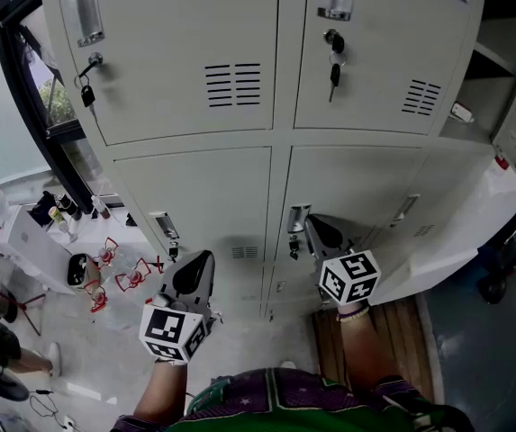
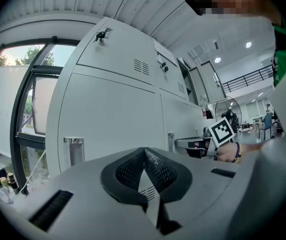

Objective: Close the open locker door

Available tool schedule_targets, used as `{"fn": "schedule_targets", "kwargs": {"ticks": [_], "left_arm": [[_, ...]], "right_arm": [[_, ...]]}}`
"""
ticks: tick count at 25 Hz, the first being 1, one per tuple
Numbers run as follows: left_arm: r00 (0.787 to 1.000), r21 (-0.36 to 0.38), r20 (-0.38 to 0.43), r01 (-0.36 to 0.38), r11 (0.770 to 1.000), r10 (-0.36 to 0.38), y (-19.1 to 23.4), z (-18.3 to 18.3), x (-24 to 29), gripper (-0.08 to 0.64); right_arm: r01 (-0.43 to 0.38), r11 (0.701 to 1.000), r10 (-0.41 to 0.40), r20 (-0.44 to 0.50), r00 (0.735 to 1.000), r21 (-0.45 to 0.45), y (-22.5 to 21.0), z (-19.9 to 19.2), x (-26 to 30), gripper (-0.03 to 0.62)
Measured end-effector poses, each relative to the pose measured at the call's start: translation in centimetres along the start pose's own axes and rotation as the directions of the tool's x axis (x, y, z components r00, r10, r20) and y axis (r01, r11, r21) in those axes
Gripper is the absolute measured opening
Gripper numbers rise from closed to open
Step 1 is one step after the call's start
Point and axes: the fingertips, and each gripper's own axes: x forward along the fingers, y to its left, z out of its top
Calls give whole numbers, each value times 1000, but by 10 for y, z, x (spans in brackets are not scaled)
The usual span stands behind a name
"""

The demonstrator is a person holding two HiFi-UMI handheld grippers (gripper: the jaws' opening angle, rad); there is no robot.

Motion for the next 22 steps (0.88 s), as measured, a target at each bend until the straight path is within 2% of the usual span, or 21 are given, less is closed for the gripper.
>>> {"fn": "schedule_targets", "kwargs": {"ticks": [12, 22], "left_arm": [[1000, -2, 6, 17, 1000, -17, 6, -5, -7, 21], [999, -28, 3, 33, 999, -33, 17, -8, -24, 21]], "right_arm": [[34, 999, -34, -3, 999, -1, -7, 3, 1, -8], [101, 995, -101, 0, 995, -16, -7, 7, -13, -8]]}}
